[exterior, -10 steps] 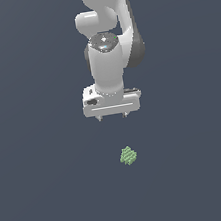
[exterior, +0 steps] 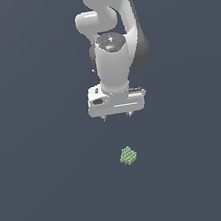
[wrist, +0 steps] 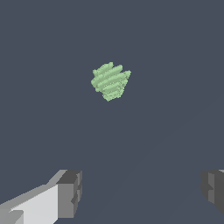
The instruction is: Pick up the object and move it to a goal position.
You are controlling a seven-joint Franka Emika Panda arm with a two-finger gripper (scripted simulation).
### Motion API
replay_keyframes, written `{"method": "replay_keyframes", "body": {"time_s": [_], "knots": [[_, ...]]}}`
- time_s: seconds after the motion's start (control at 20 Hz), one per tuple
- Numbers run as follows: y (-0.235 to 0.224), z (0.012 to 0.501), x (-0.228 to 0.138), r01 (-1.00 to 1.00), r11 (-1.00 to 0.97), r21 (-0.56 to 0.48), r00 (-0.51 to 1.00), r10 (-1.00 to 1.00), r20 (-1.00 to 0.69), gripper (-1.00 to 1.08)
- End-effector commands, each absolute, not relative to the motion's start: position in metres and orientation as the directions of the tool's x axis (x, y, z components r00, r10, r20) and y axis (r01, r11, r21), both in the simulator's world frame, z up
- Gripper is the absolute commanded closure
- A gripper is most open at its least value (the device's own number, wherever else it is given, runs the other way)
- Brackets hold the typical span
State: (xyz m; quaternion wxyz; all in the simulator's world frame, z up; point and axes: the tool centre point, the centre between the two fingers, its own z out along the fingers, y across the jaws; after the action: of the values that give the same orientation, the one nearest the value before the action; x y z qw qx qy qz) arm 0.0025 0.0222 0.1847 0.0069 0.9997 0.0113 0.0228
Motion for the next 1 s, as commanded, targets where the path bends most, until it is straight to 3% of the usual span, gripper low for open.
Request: {"method": "replay_keyframes", "body": {"time_s": [0.0,0.95], "knots": [[0.029,0.184,0.002,0.03,-0.999,0.013,0.999,0.031,0.045,-0.92],[0.033,0.169,0.03,-0.051,-0.999,0.006,0.998,-0.051,0.036,-0.92]]}}
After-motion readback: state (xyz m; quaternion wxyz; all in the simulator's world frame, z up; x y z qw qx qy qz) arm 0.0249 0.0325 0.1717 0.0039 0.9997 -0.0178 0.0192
